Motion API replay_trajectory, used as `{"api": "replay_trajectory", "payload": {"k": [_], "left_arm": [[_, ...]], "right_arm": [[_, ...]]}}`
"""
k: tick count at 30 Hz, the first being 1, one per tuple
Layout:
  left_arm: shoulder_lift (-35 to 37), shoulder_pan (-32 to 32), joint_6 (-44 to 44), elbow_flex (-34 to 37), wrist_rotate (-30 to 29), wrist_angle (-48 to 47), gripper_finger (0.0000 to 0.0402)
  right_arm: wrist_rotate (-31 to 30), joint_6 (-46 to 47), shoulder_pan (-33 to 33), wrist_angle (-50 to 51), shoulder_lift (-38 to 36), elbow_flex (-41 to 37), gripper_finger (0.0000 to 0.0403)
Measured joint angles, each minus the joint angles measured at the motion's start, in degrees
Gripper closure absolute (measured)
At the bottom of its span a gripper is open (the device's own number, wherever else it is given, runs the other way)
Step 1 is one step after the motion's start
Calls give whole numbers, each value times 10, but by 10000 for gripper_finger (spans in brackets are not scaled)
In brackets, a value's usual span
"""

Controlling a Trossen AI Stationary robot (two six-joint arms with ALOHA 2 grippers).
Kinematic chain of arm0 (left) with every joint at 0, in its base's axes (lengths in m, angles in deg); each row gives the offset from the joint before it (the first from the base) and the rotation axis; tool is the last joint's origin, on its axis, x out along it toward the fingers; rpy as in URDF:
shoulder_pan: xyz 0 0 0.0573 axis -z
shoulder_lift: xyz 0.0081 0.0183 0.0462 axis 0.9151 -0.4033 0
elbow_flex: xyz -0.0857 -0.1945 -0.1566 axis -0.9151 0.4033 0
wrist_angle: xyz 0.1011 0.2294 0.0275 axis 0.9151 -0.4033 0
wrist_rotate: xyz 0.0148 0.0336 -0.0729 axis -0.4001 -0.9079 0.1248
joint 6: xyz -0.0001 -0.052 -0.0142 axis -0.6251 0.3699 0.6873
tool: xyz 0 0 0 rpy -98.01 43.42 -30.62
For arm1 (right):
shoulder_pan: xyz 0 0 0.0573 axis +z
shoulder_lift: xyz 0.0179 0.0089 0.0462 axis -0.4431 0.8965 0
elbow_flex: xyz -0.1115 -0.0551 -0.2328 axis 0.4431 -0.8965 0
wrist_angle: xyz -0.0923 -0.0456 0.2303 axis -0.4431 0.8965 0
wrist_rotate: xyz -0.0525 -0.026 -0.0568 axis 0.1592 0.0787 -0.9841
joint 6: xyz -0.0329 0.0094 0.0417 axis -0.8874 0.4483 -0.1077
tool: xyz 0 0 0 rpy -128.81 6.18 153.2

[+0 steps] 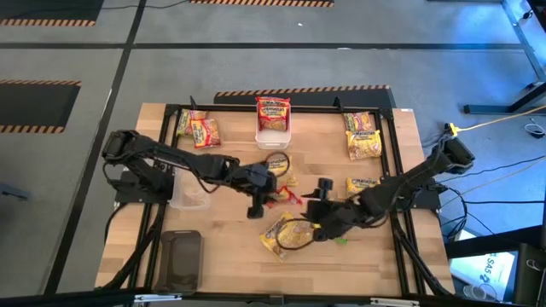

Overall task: Sort Maruchan noodles
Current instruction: Put the red noodle pack into the white bin

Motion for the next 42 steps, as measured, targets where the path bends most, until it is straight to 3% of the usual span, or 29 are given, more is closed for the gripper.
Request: {"api": "replay_trajectory", "payload": {"k": [5, 9, 17, 25, 29, 34, 42], "left_arm": [[28, -38, -78, -1, -144, -28, 291], [27, -96, -147, -1, -175, -27, 291], [-6, -257, -196, -92, -87, -83, 291], [-133, -372, -261, -241, 20, -213, 291], [-204, -398, -287, -293, 80, -266, 291], [-253, -410, -308, -309, 134, -264, 291], [-292, -407, -340, -309, 129, -266, 291]], "right_arm": [[-28, 64, 17, 28, -63, -74, 166], [-38, 73, -1, -45, -107, -163, 173], [29, -2, -94, -178, -167, -287, 182], [120, -58, -181, -217, -167, -318, 183], [124, -59, -196, -244, -167, -330, 183], [124, -59, -202, -278, -167, -345, 183], [122, -53, -201, -279, -167, -346, 183]]}}
